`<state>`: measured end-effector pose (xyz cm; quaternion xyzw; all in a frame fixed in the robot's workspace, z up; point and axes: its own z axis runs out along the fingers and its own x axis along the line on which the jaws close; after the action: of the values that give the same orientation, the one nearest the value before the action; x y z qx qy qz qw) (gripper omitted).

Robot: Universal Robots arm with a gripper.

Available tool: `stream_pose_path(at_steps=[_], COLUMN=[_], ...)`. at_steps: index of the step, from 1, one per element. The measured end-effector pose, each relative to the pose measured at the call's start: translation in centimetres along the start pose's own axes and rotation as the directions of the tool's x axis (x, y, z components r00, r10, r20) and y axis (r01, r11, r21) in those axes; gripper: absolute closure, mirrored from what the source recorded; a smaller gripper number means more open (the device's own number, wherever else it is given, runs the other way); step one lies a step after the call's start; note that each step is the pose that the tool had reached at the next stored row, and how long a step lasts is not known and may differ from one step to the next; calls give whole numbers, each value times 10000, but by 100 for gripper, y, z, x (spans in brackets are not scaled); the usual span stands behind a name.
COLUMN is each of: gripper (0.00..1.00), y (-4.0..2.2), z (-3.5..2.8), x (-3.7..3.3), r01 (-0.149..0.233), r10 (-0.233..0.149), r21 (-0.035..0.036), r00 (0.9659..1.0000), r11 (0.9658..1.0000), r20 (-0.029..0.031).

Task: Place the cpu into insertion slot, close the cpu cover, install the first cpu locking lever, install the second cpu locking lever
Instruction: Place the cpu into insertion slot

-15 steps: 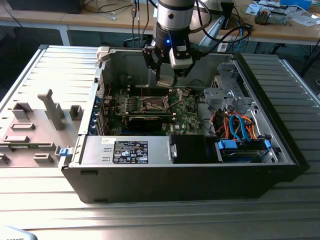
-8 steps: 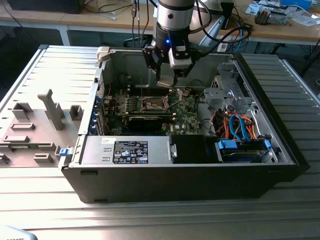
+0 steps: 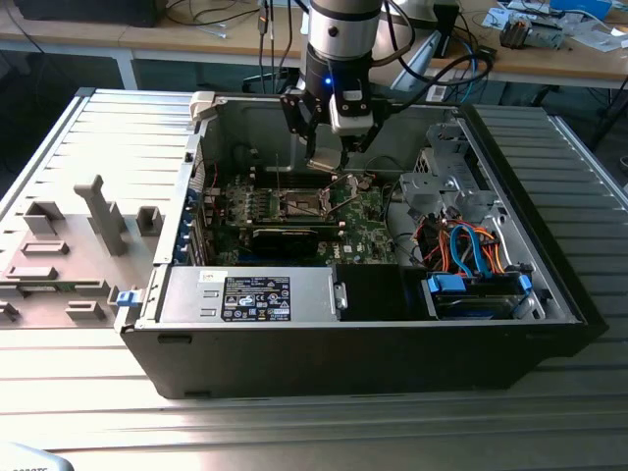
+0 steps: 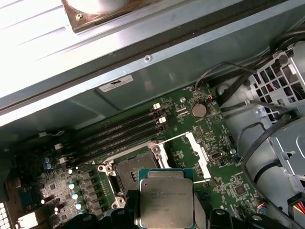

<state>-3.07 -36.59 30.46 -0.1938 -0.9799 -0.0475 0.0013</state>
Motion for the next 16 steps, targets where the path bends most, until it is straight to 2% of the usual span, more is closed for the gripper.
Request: stream_pose_path(at_steps=[16], gripper=[46], y=[0], z=[6], x=[0], r01=[-480], r10=[480], r21=[-11], r00=[9988], r11=[9988], r20=[44])
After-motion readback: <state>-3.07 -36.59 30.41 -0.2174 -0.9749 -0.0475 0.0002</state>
